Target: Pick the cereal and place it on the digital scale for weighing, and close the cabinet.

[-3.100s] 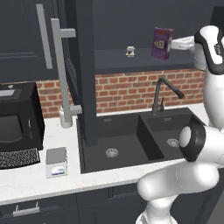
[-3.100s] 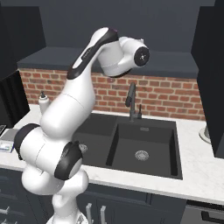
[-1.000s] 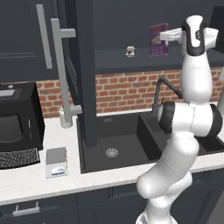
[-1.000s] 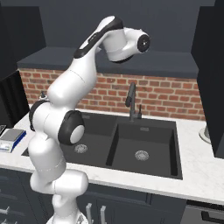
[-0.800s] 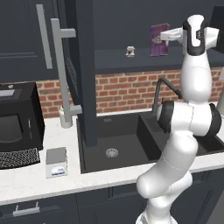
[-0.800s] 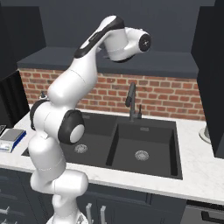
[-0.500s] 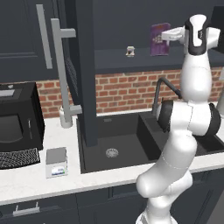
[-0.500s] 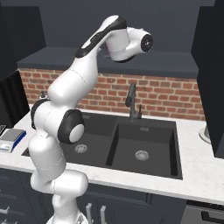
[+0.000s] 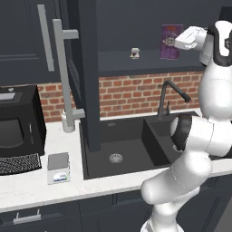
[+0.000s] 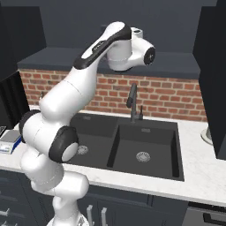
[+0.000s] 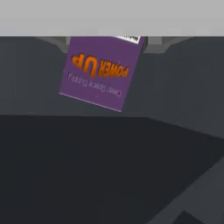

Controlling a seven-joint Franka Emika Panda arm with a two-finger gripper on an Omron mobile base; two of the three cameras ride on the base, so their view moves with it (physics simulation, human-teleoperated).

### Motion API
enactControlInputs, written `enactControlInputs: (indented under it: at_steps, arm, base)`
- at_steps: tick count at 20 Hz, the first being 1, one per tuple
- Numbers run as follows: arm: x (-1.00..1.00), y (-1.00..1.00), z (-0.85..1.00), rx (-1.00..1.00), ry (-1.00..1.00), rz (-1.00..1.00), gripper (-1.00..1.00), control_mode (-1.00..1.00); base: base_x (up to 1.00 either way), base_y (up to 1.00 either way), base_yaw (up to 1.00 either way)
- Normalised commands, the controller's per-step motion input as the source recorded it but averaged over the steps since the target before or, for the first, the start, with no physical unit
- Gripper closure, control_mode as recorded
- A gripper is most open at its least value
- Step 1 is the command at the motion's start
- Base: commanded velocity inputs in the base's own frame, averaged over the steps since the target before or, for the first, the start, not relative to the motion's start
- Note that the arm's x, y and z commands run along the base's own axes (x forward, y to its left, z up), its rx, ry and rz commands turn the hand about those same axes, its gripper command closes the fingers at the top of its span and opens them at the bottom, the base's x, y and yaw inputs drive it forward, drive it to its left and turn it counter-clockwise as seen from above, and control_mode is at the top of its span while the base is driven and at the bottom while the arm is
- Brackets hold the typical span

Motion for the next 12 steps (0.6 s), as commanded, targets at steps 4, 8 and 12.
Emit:
enactControlInputs:
  at_steps: [4, 8, 12]
  arm:
    - [-0.91, 0.67, 0.01, 0.0, -0.26, 0.0, 1.0, -1.0]
    - [-1.0, 0.43, 0.01, 0.0, -0.1, 0.02, 1.0, -1.0]
    - [-1.0, 0.06, 0.04, 0.03, -0.04, 0.08, 1.0, -1.0]
  base:
    - [0.0, 0.0, 0.0]
    - [0.0, 0.0, 0.0]
    - [0.0, 0.0, 0.0]
